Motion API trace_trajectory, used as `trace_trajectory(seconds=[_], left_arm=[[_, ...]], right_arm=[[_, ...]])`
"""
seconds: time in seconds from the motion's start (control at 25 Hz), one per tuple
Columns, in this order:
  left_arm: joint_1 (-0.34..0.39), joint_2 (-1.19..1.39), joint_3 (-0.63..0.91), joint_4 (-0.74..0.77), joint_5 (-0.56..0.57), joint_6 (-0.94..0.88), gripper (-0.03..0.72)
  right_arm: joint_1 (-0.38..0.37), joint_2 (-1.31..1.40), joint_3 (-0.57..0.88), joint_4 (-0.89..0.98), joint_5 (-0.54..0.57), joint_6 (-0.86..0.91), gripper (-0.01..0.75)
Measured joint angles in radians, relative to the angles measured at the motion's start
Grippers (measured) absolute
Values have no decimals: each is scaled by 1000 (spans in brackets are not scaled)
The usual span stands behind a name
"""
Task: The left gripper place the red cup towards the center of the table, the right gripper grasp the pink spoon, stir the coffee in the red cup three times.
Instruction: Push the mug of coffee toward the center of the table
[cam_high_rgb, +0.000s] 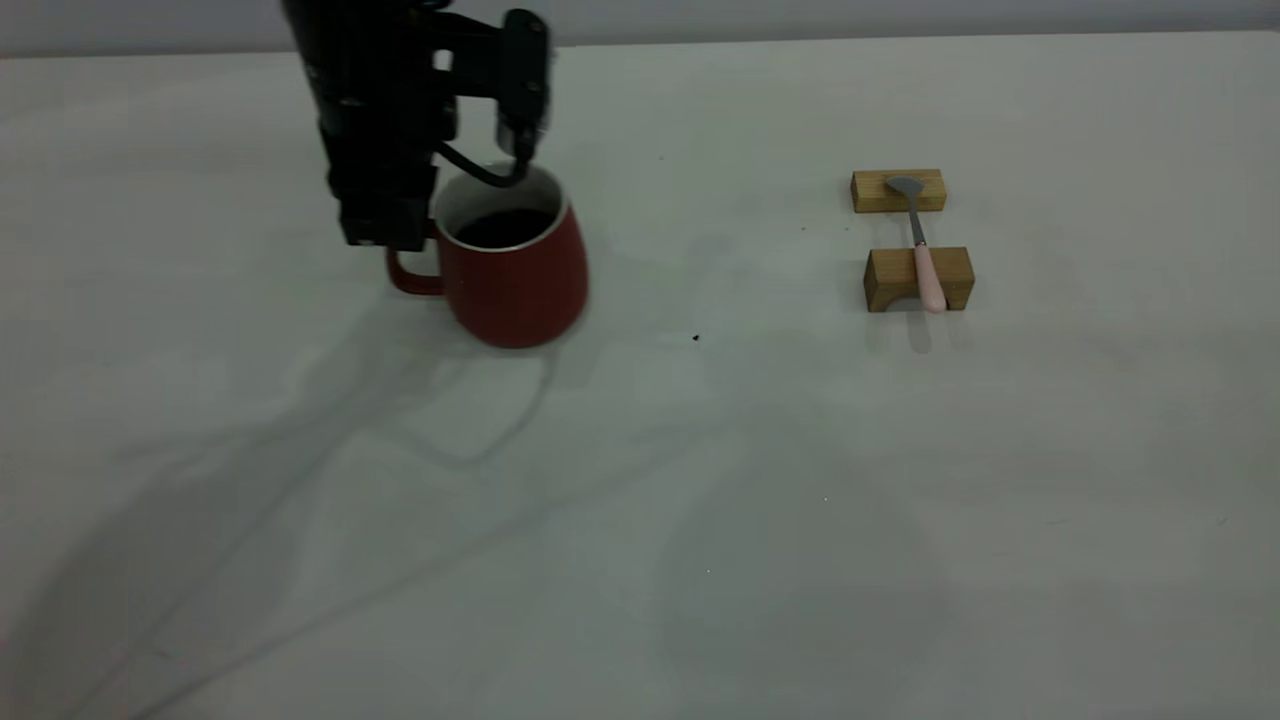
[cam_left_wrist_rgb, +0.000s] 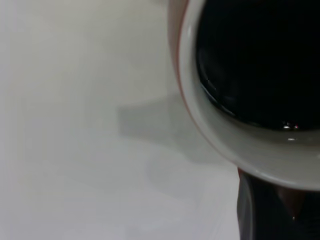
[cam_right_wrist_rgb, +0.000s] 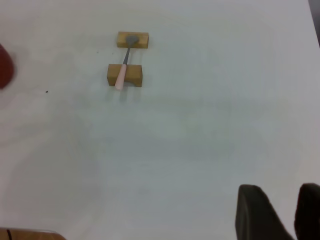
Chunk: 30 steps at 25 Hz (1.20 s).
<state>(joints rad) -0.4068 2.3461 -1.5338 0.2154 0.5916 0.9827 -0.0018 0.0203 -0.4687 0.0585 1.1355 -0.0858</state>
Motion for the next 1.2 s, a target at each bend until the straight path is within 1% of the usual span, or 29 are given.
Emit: trace_trajectory(seconds=[0.28, 0.56, 0.64, 0.68, 0.76, 1.0, 1.08, 1.2], left_arm=[[-37, 0, 0, -22, -41, -2, 214], [-42, 1, 0, -36, -44, -2, 215], [-42, 1, 0, -36, -44, -2, 233], [-42, 1, 0, -36, -45, -2, 248], [-42, 1, 0, -38, -55, -2, 304], [-42, -9, 0, -8, -52, -14, 514], [-42, -37, -12, 1, -19, -48, 578], [-42, -121, -54, 17, 43, -158, 612]], right_arm=[[0, 0, 0, 0, 0, 0, 238], [0, 0, 0, 0, 0, 0, 238], [0, 0, 0, 0, 0, 0, 238], [0, 0, 0, 0, 0, 0, 238], [0, 0, 0, 0, 0, 0, 238], [0, 0, 0, 0, 0, 0, 238], [0, 0, 0, 0, 0, 0, 238], [0, 0, 0, 0, 0, 0, 238]])
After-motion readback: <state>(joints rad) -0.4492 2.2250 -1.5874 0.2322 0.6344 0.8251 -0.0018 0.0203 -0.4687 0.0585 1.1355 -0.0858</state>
